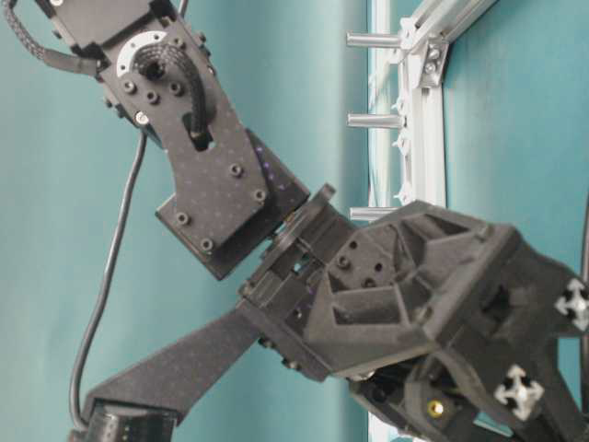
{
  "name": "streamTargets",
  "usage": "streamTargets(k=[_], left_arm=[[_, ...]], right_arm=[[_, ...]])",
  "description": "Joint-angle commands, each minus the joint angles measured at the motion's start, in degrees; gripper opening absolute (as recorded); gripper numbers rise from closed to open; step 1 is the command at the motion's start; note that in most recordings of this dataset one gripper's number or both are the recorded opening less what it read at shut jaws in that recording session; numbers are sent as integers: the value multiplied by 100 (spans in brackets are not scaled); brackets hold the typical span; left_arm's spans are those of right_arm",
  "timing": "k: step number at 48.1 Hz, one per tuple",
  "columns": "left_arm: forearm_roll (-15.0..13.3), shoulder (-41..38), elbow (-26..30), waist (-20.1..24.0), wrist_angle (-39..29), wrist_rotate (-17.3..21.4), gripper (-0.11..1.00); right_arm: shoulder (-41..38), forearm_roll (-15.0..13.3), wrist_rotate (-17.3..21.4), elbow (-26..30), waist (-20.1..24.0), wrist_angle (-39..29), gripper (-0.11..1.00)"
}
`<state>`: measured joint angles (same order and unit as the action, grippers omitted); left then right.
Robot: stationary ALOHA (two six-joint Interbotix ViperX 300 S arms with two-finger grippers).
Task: Insert the wire through the string loop located on the left side.
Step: 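Move the left gripper to the plug tip emerging from the loop, then grasp the USB plug tip with the left gripper, open the right gripper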
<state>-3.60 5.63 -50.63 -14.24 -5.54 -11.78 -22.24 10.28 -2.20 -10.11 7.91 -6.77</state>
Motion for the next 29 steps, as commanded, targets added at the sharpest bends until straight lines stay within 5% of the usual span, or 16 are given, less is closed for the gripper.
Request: streamTargets(k=[1, 14, 24, 29], left_arm=[[9, 53, 114, 26, 35, -18, 87], [9, 44, 237, 44, 9, -26, 81], [9, 88, 220, 44, -97, -35, 33], [18, 123, 211, 44, -237, -26, 30]], right_arm=[[114, -9, 9, 167, 18, 53, 24], [123, -9, 9, 167, 18, 53, 24], [114, -9, 9, 167, 18, 35, 24], [114, -9, 9, 167, 26, 35, 24]])
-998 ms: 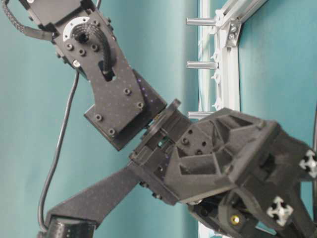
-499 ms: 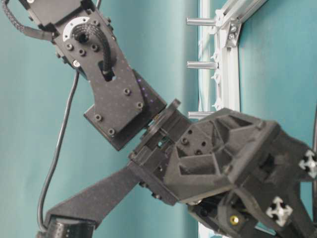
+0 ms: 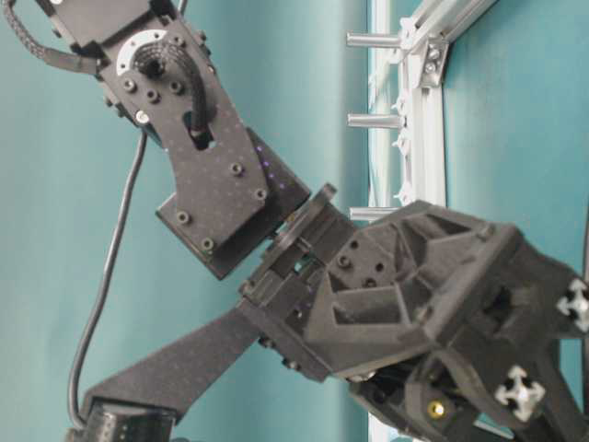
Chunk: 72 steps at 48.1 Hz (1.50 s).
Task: Insert the wire through the string loop located on the left side.
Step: 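Grasp the USB plug tip with the left gripper, open the right gripper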
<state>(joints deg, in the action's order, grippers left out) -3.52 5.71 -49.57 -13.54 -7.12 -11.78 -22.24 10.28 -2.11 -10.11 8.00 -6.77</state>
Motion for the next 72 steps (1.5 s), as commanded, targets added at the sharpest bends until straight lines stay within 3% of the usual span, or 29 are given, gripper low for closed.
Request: streamTargets(k=[1, 17, 21, 49, 57, 61, 72], left_arm=[[0, 123, 105, -26, -105, -26, 30], [9, 114, 105, -26, -176, -26, 26], [0, 123, 114, -26, -176, -26, 14], [9, 114, 141, -26, -176, -26, 15], [0, 123, 167, -26, -176, -26, 15], [0, 123, 176, -26, -176, -26, 15], [9, 123, 176, -35, -176, -26, 15]], right_arm=[[114, -9, 0, 167, 26, 35, 24], [114, -9, 0, 167, 44, 62, 24], [114, -9, 0, 167, 44, 70, 24], [114, -9, 18, 97, 44, 185, 25], [114, -9, 35, 79, 35, 176, 70], [114, -9, 35, 62, 44, 176, 87], [114, -9, 35, 62, 44, 167, 89]])
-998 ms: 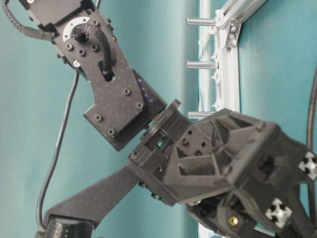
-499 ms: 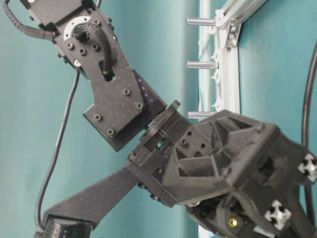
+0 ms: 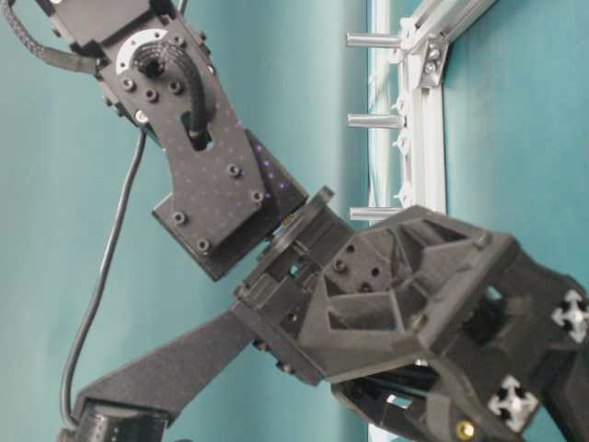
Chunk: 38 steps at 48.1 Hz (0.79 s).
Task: Insert the wire through the string loop located on the left side.
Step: 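Grasp the USB plug tip with the left gripper, open the right gripper, then pull the USB cable through the loop leftward with the left gripper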
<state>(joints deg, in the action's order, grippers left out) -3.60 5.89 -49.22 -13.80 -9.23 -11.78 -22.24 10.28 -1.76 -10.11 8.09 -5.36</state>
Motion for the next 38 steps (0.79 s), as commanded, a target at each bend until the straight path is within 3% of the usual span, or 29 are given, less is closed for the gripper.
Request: streamTargets(k=[1, 20, 38], left_arm=[[9, 105, 141, 0, 35, -26, 15], [18, 114, 141, -9, -35, -26, 15], [9, 149, 114, -229, -422, -44, 15]], right_arm=[[123, -9, 0, 62, 35, 9, 89], [229, -9, 0, 26, 79, -686, 89], [624, -9, 0, -439, 79, -738, 89]])
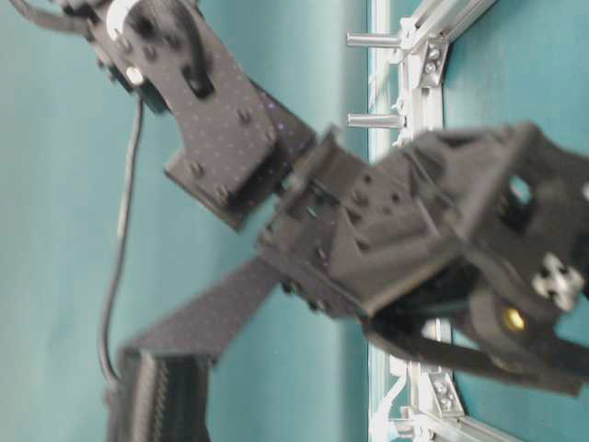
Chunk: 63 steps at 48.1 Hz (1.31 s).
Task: Insert the wire through the string loop located on the left side.
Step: 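Pull the USB cable through the loop leftward with the left gripper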
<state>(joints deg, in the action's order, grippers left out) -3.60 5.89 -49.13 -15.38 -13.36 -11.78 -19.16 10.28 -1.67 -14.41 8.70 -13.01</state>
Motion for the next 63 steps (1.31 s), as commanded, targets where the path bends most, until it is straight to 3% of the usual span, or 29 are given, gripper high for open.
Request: streamTargets(k=[1, 7, 17, 28, 63], left_arm=[[9, 167, 88, -88, -18, -44, 15], [0, 378, -35, -105, -158, -220, 15], [0, 1028, -527, -105, -316, -923, 15], [0, 1846, -1037, -105, -360, -1292, 15], [-9, 3472, -1942, -369, -1187, -1362, 15]], right_arm=[[334, -9, -9, -35, 18, 18, 89], [448, -9, -9, -167, 18, 26, 89], [536, -9, -9, -272, 18, 18, 89], [536, -9, -9, -299, 18, 18, 89], [1090, -9, 53, -800, 105, -185, 88]])
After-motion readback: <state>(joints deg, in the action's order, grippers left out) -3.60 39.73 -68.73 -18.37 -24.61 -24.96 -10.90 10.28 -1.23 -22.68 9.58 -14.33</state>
